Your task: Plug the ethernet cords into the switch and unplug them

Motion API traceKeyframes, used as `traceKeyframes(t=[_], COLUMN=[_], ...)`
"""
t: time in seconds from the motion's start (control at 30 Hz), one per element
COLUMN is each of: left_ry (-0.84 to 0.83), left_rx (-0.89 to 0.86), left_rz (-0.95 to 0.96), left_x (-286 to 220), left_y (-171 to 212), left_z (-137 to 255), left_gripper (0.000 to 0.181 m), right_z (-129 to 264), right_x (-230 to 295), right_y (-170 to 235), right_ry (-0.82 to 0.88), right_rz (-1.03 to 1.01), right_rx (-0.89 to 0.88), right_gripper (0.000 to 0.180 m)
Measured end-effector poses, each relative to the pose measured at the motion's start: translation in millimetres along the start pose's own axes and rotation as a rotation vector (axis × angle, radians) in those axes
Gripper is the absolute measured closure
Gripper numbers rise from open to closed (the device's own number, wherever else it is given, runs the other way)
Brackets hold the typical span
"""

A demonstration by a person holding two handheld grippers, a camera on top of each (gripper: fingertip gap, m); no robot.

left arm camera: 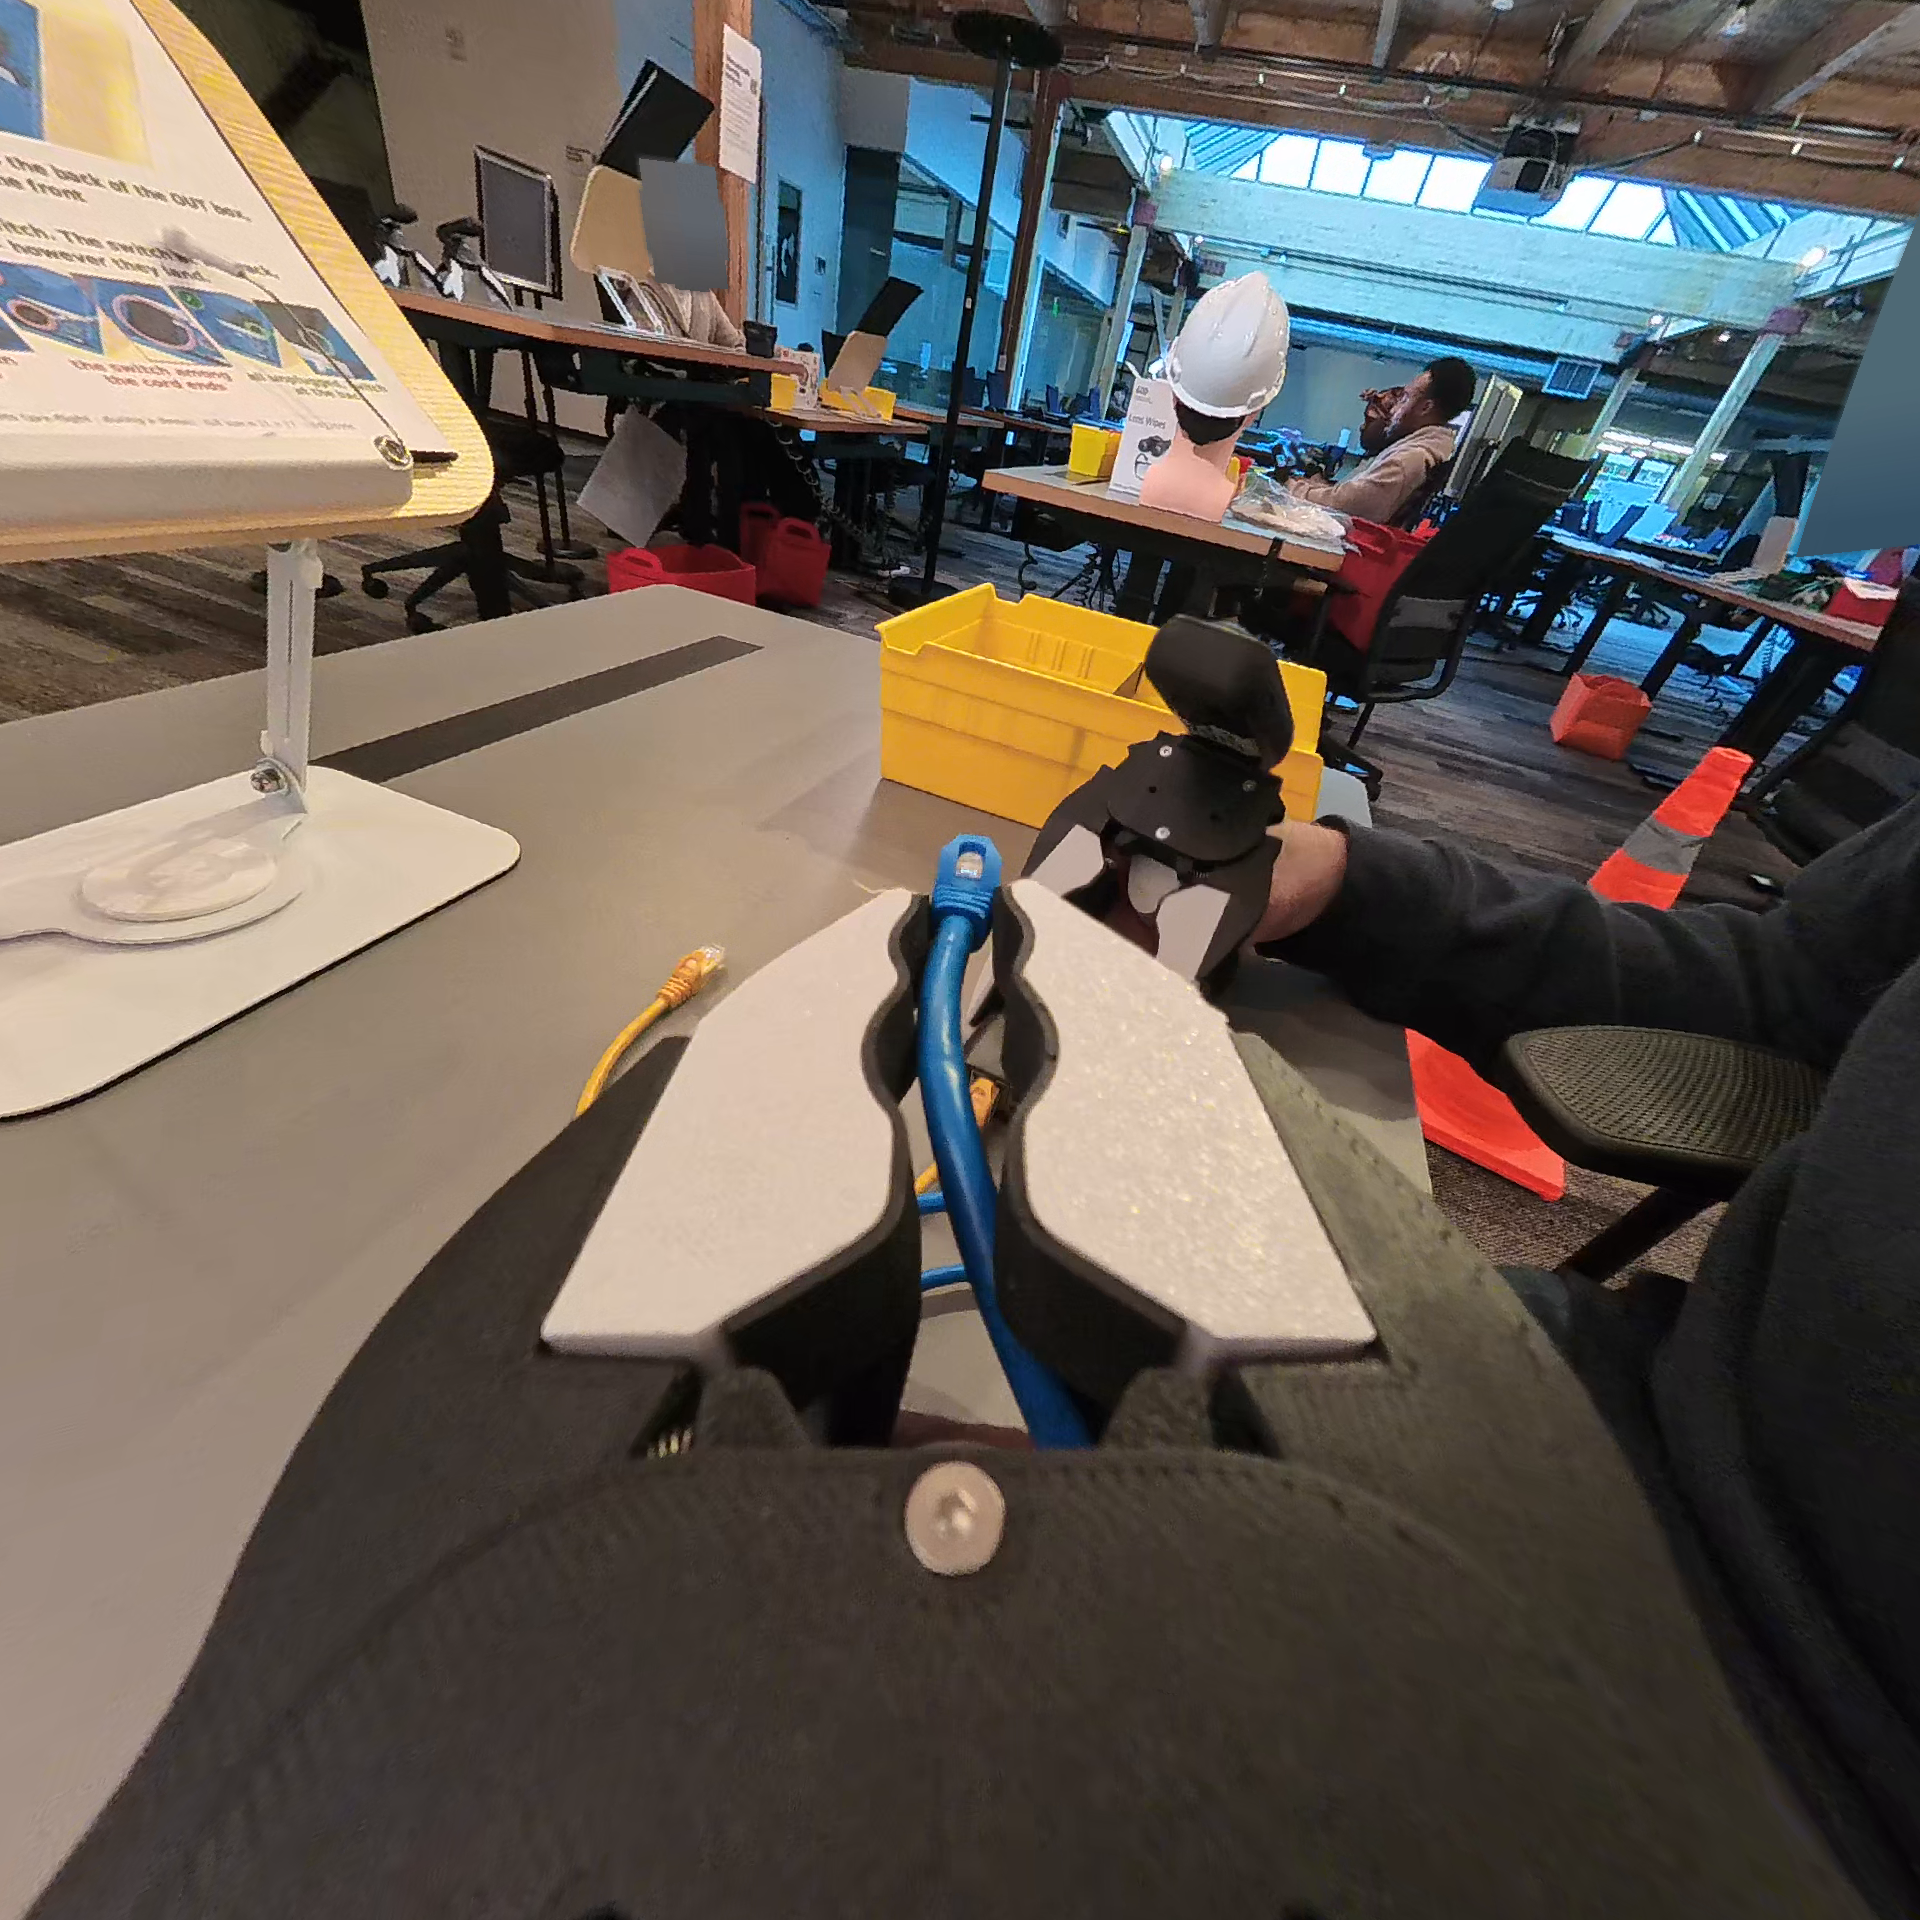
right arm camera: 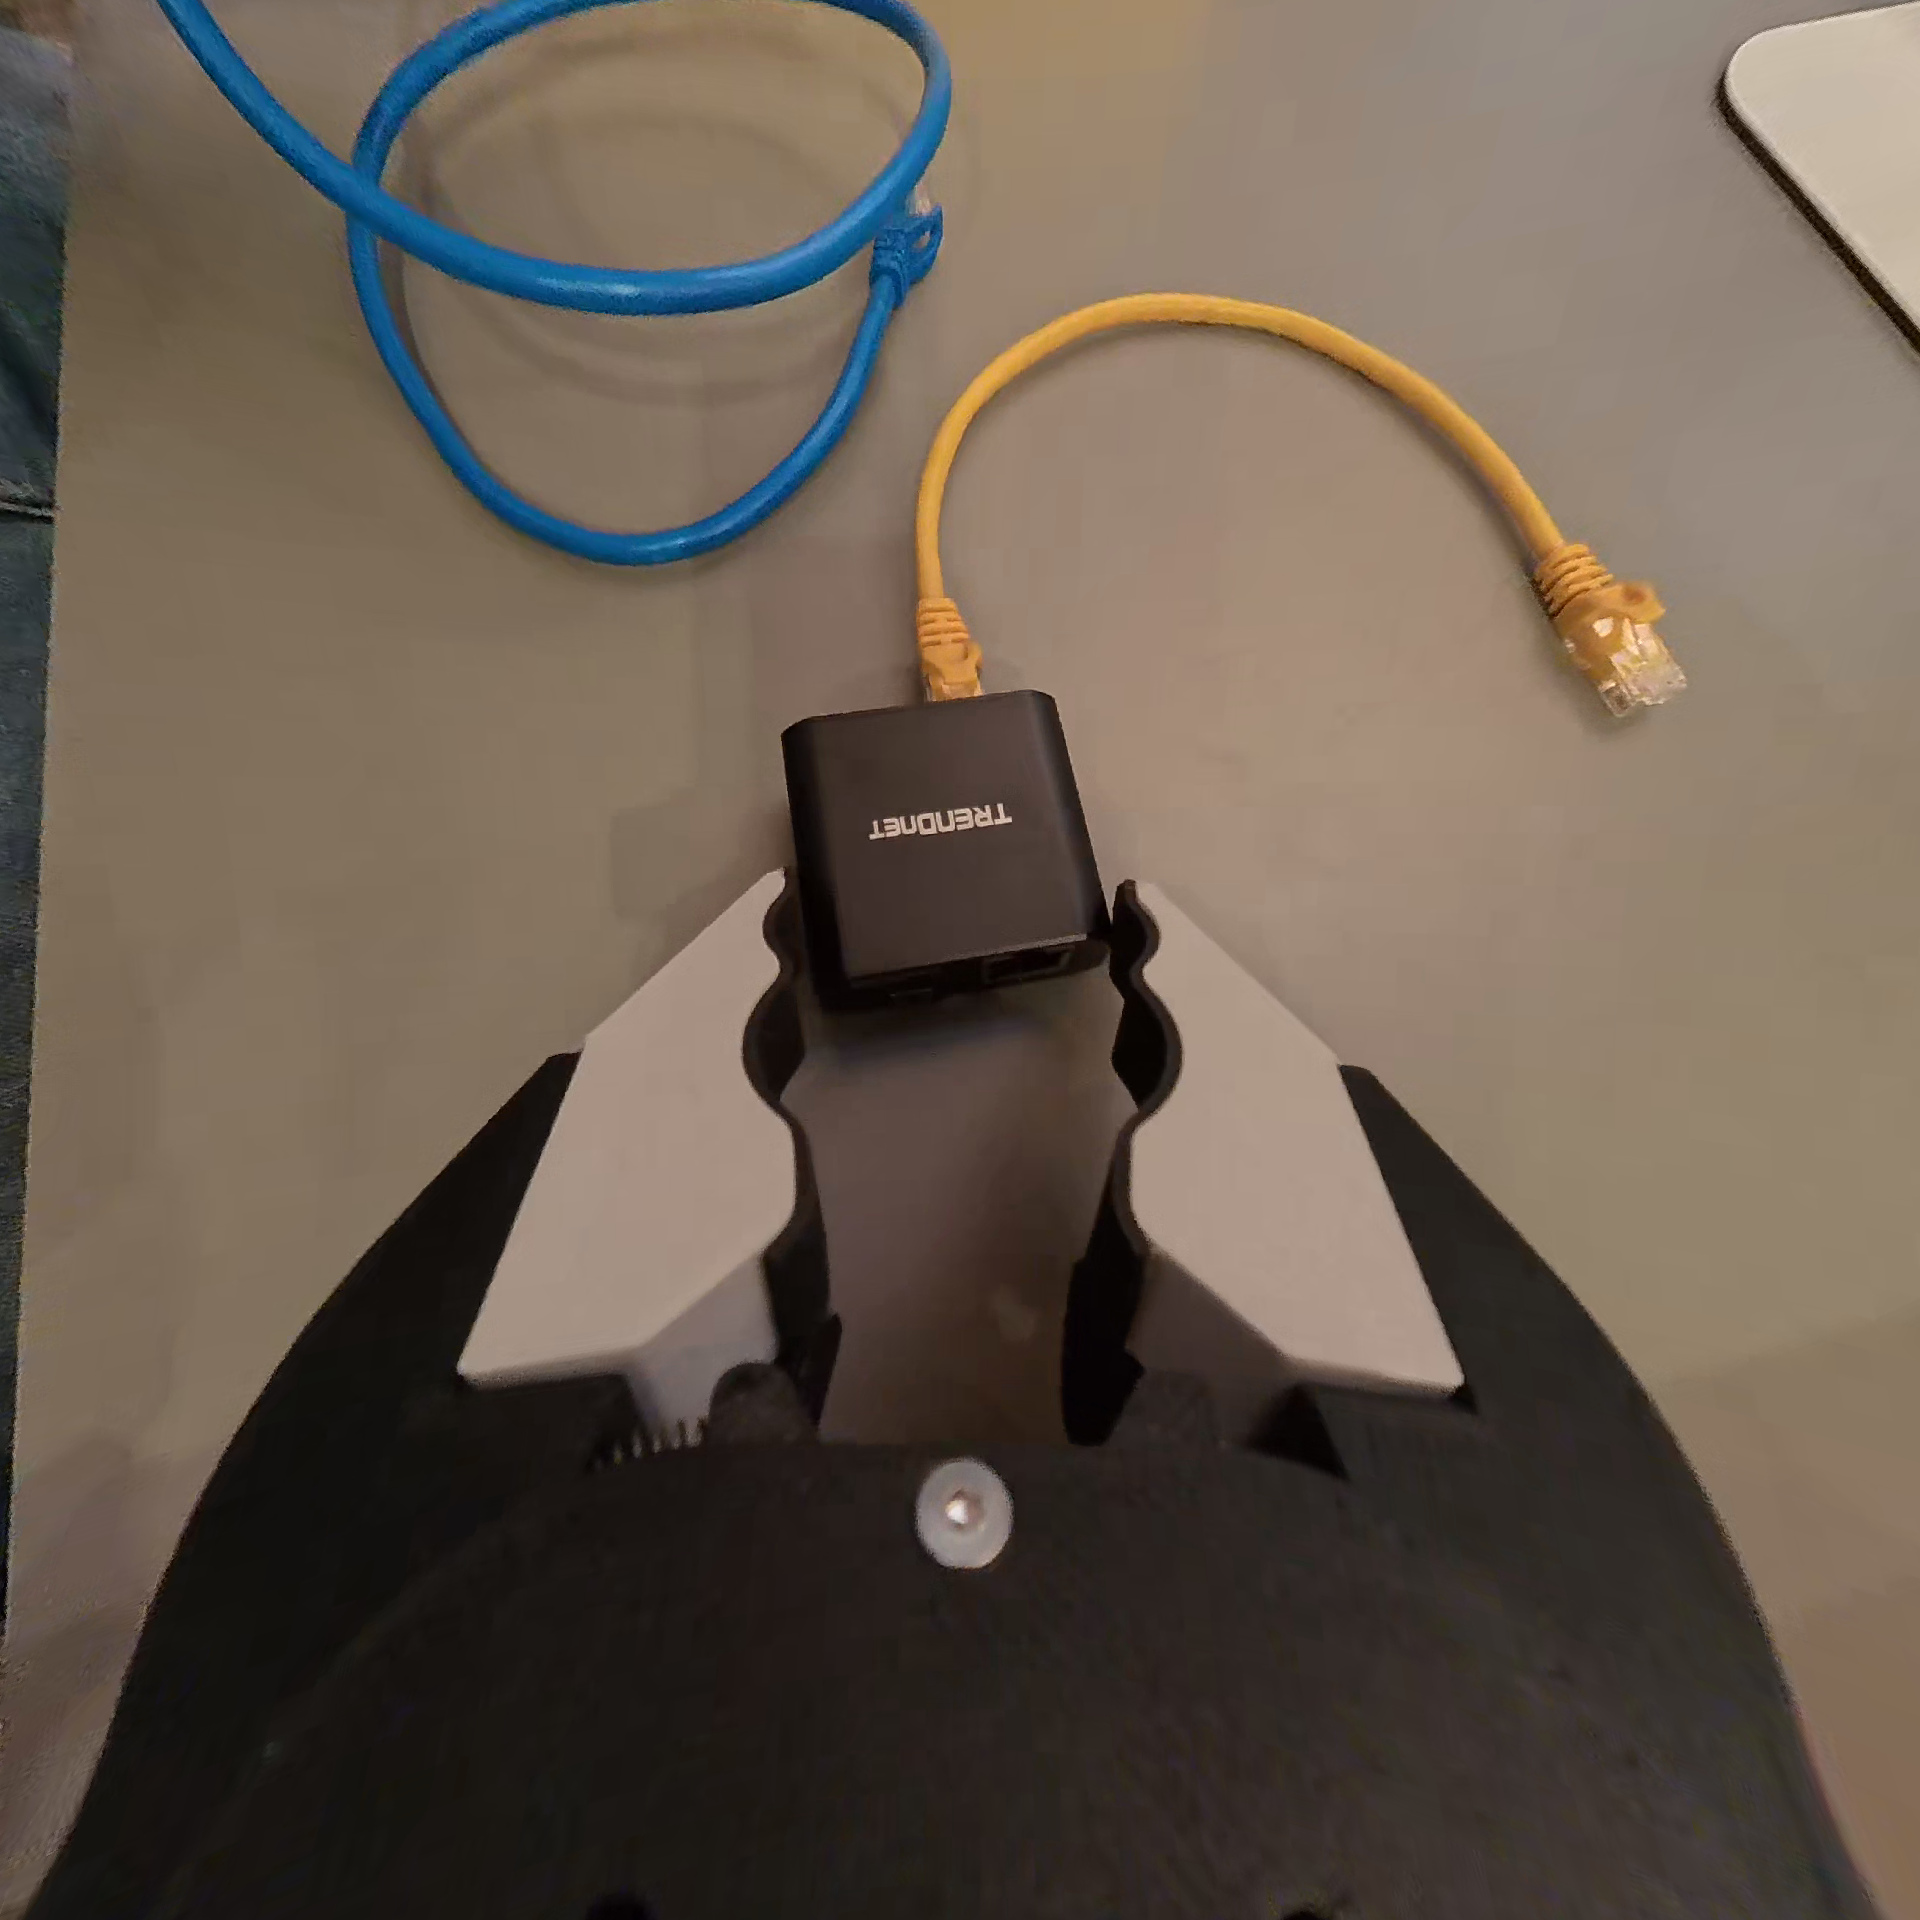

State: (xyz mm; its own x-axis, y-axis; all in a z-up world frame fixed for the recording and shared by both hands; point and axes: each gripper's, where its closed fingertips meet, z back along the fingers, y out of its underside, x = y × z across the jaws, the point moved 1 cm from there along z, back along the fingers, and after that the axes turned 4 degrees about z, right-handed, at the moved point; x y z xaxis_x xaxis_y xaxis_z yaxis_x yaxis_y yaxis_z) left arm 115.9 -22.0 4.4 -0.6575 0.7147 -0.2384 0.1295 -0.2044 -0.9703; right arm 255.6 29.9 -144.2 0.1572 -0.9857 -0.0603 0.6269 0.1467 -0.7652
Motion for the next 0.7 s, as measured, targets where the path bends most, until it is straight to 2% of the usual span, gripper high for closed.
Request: traceKeyframes(t=[0.03,0.4,0.6,0.7], left_ry=[0.0,0.021,0.029,0.02], left_rx=[-0.001,0.021,0.038,0.047], left_rz=[0.0,-0.009,-0.007,-0.01], left_x=[0.1,-11.7,-19.5,-20.6], left_y=[-0.1,-4.5,-5.5,-5.9], left_z=[0.3,-9.8,-23.0,-29.0], left_gripper=[0.17,0.17,0.17,0.17], right_z=[1.5,43.1,54.4,55.1], right_x=[-1.4,-24.2,-35.4,-37.4], right_y=[-3.4,-76.2,-101.8,-106.7], right_ry=[0.001,-0.119,-0.177,-0.19], right_rz=[-0.003,-0.093,-0.111,-0.103], right_rx=[-0.025,-0.478,-0.611,-0.62], right_gripper=[0.122,0.122,0.122,0.122])
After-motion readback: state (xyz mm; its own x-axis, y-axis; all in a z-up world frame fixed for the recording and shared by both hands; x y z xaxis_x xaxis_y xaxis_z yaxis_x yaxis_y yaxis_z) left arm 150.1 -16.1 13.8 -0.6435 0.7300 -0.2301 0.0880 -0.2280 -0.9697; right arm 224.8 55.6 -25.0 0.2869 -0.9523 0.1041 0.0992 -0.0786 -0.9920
